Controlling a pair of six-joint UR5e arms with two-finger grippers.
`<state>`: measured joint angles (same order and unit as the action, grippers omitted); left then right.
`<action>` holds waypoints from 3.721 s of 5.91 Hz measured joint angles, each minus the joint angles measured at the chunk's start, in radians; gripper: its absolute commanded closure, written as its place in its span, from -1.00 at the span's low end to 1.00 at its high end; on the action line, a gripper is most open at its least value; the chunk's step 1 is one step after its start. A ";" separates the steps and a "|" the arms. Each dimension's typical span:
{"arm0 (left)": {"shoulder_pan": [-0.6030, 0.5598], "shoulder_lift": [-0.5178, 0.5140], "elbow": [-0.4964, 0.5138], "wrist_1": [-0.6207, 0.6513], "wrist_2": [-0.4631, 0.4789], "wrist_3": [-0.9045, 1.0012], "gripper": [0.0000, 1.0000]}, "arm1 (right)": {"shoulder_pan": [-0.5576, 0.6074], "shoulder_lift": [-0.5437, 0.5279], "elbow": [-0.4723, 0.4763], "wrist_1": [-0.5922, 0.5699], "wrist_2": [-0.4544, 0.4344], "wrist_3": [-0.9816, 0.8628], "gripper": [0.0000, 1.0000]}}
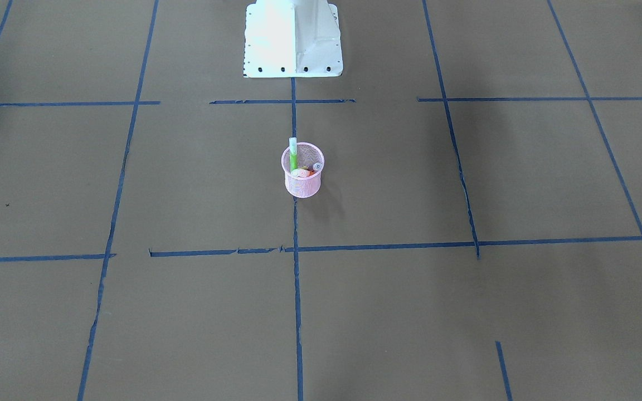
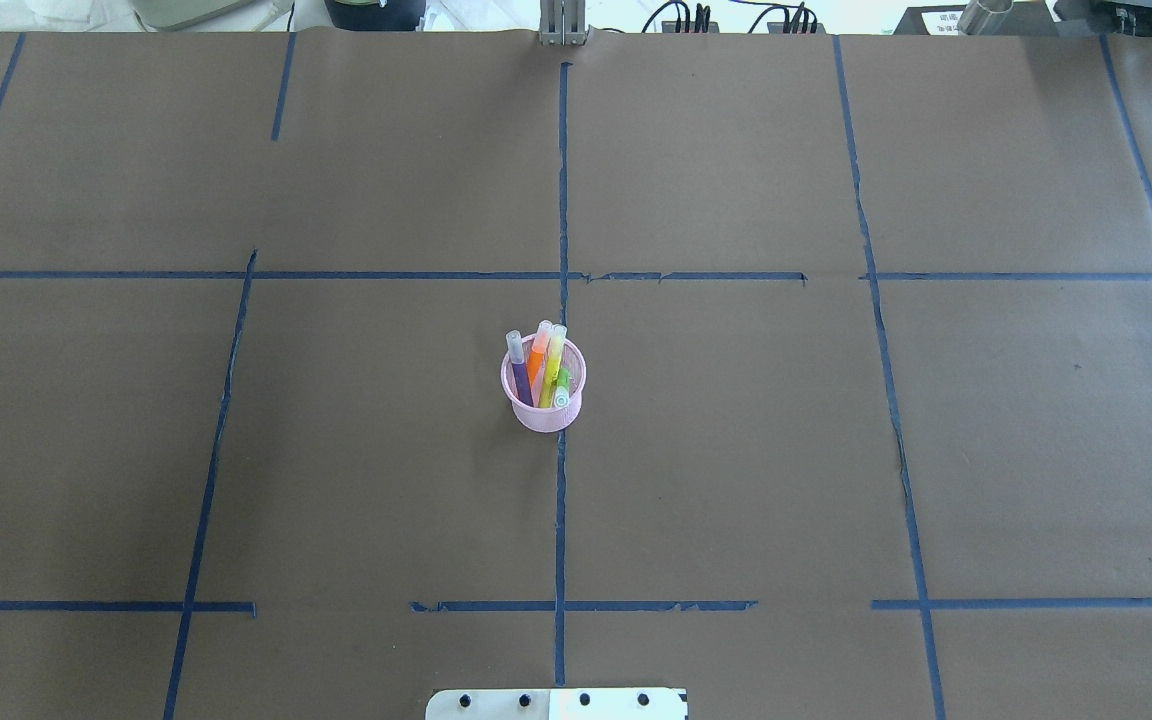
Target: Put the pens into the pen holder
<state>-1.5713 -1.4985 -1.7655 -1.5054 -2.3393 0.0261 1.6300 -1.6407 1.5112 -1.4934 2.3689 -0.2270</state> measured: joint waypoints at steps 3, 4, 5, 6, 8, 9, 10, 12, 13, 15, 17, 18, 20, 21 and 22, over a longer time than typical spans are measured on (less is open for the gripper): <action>0.008 0.024 0.010 0.003 0.001 0.002 -1.00 | 0.005 -0.002 0.123 -0.171 -0.032 0.018 -1.00; 0.013 0.023 0.019 0.000 0.002 0.000 -1.00 | -0.002 0.019 0.204 -0.315 -0.059 0.049 -1.00; 0.015 0.023 0.028 -0.005 0.002 0.000 -1.00 | -0.016 0.018 0.250 -0.383 -0.061 0.088 -1.00; 0.016 0.023 0.031 -0.008 0.002 -0.001 -1.00 | -0.058 0.013 0.259 -0.386 -0.053 0.104 -1.00; 0.017 0.014 0.032 -0.009 -0.003 -0.002 -1.00 | -0.133 -0.016 0.247 -0.305 -0.031 0.122 -1.00; 0.017 0.013 0.031 -0.009 -0.007 -0.001 -1.00 | -0.142 -0.044 0.246 -0.257 -0.003 0.125 -1.00; 0.017 0.013 0.028 -0.010 -0.008 0.000 -1.00 | -0.144 -0.065 0.245 -0.227 0.010 0.125 -1.00; 0.017 0.012 0.025 -0.012 -0.008 0.007 -1.00 | -0.143 -0.092 0.260 -0.209 0.012 0.148 -1.00; 0.017 0.011 0.021 -0.012 -0.008 0.008 -1.00 | -0.143 -0.099 0.273 -0.181 0.012 0.207 -1.00; 0.017 0.010 0.021 -0.013 -0.007 0.004 -1.00 | -0.142 -0.139 0.278 -0.066 0.013 0.293 -1.00; 0.020 0.015 0.034 -0.012 -0.006 0.003 -1.00 | -0.142 -0.150 0.277 -0.038 0.017 0.305 -1.00; 0.021 0.013 0.035 -0.015 -0.005 0.005 -1.00 | -0.142 -0.150 0.277 -0.036 0.017 0.306 -1.00; 0.034 0.010 0.028 -0.028 0.000 0.009 -1.00 | -0.142 -0.151 0.284 -0.035 0.017 0.305 -1.00; 0.037 0.013 0.028 -0.032 0.001 0.010 -1.00 | -0.142 -0.152 0.291 -0.034 0.021 0.305 -1.00; 0.038 0.017 0.030 -0.033 0.001 0.011 -1.00 | -0.140 -0.156 0.306 -0.034 0.023 0.305 -1.00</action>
<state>-1.5330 -1.4815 -1.7352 -1.5381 -2.3383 0.0367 1.4903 -1.7966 1.8168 -1.5278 2.3920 0.0778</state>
